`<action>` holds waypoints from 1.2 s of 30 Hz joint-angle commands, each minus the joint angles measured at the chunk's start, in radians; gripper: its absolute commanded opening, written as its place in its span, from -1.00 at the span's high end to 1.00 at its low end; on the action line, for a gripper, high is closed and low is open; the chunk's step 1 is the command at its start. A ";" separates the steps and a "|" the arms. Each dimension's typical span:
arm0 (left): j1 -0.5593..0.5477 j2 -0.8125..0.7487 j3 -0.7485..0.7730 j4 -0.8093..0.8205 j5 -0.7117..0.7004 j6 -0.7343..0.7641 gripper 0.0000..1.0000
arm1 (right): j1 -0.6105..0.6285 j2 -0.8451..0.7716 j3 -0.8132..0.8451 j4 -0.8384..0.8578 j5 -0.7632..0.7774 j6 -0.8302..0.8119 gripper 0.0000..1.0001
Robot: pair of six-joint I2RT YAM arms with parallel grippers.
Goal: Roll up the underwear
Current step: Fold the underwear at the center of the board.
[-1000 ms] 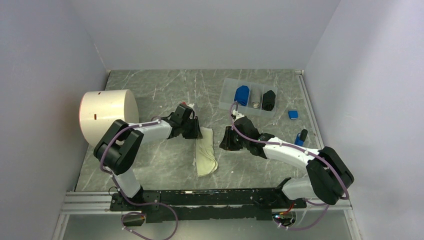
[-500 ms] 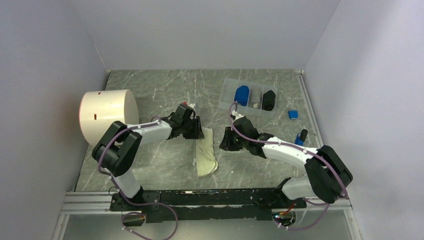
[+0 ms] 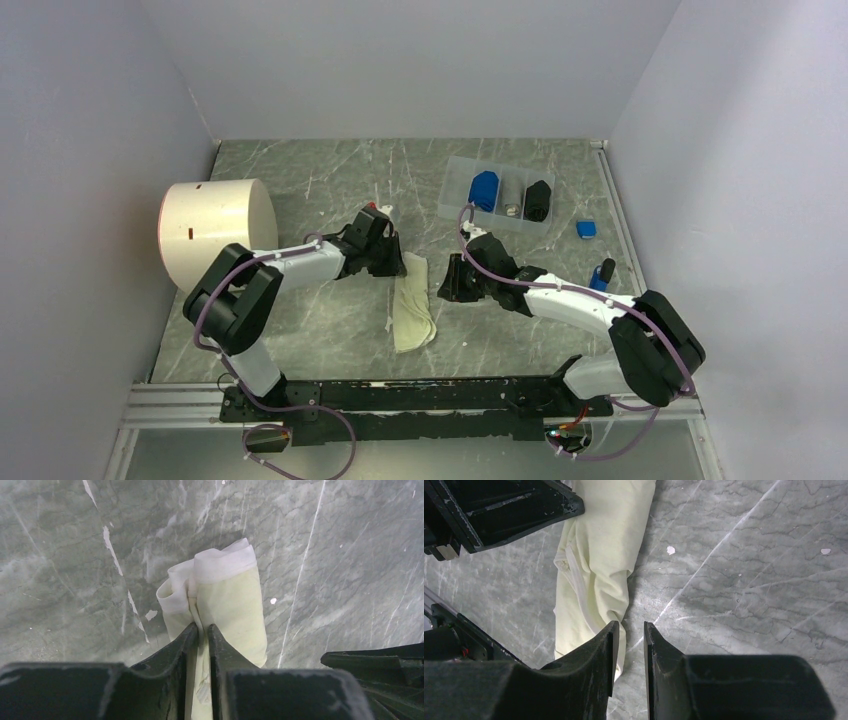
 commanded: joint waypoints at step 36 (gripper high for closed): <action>-0.038 0.035 0.089 -0.071 -0.055 0.034 0.29 | -0.003 -0.009 0.050 0.013 -0.014 -0.008 0.42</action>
